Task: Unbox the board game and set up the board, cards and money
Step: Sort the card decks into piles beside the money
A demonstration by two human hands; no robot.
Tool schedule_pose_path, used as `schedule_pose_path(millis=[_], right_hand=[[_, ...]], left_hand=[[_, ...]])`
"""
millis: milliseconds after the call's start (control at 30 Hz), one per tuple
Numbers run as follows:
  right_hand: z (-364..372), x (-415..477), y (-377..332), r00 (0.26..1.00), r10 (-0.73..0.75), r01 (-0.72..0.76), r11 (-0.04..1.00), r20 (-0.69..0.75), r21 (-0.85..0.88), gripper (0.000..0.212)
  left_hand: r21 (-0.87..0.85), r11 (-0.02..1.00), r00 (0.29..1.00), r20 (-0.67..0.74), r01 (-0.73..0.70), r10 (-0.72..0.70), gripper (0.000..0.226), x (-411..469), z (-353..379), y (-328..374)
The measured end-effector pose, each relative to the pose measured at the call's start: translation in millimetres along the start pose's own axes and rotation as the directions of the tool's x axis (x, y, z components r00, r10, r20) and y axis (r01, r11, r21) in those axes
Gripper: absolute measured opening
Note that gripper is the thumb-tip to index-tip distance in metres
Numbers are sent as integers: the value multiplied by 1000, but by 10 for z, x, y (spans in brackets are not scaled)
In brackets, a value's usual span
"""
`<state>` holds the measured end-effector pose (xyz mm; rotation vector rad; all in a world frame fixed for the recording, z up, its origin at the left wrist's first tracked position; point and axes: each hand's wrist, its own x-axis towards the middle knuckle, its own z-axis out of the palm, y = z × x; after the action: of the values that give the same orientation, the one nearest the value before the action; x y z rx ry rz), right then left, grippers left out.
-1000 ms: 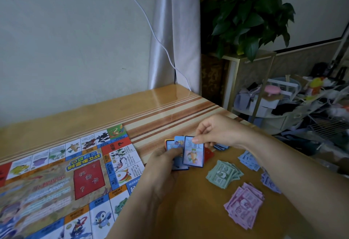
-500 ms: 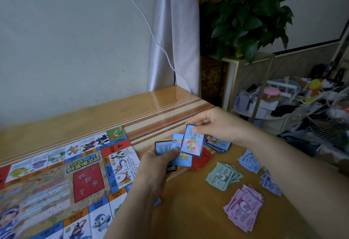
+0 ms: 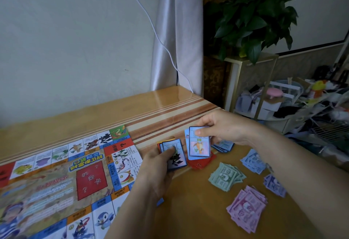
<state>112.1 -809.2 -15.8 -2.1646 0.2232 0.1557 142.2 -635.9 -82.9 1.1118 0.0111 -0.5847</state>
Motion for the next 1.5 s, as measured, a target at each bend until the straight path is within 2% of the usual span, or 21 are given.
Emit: schedule_pose_path(millis=[100, 333, 467, 533, 633, 767, 933, 1033, 1233, 1400, 1500], right_hand=[[66, -5, 7, 997, 27, -26, 1000, 70, -17, 4], [228, 28, 93, 991, -45, 26, 988, -123, -154, 40], [265, 52, 130, 964, -121, 64, 969, -235, -237, 44], [254, 80, 149, 969, -118, 83, 983, -216, -163, 38], [206, 101, 166, 990, -79, 81, 997, -116, 10, 14], [169, 86, 155, 998, -30, 37, 988, -49, 151, 13], [232, 73, 156, 996, -47, 53, 996, -80, 68, 13], [256, 58, 131, 995, -92, 92, 996, -47, -4, 28], [313, 87, 134, 997, -64, 61, 996, 39, 66, 21], [386, 132, 185, 988, -60, 77, 991, -143, 114, 19], [489, 152, 209, 970, -85, 105, 992, -228, 76, 25]], left_hand=[[55, 998, 999, 6, -38, 38, 15, -12, 24, -9], [23, 1000, 1000, -13, -4, 5, 15, -23, 64, -17], [-55, 998, 999, -40, 14, -17, 15, -31, 107, 12], [-73, 997, 1000, -13, 7, -8, 16, -43, 89, 31], [-21, 1000, 996, 87, -24, 25, 17, -69, 63, 56], [34, 999, 997, 72, -20, 18, 11, -56, 37, 32], [33, 999, 999, -35, -16, 17, 12, -16, 22, -23], [-4, 1000, 998, -66, -2, 2, 11, -32, 26, -21], [-34, 999, 998, -66, -6, 4, 11, -64, 46, 13], [-67, 997, 999, -36, -43, 40, 6, -48, 53, 48], [-59, 997, 998, -50, -48, 45, 6, -53, 83, 17]])
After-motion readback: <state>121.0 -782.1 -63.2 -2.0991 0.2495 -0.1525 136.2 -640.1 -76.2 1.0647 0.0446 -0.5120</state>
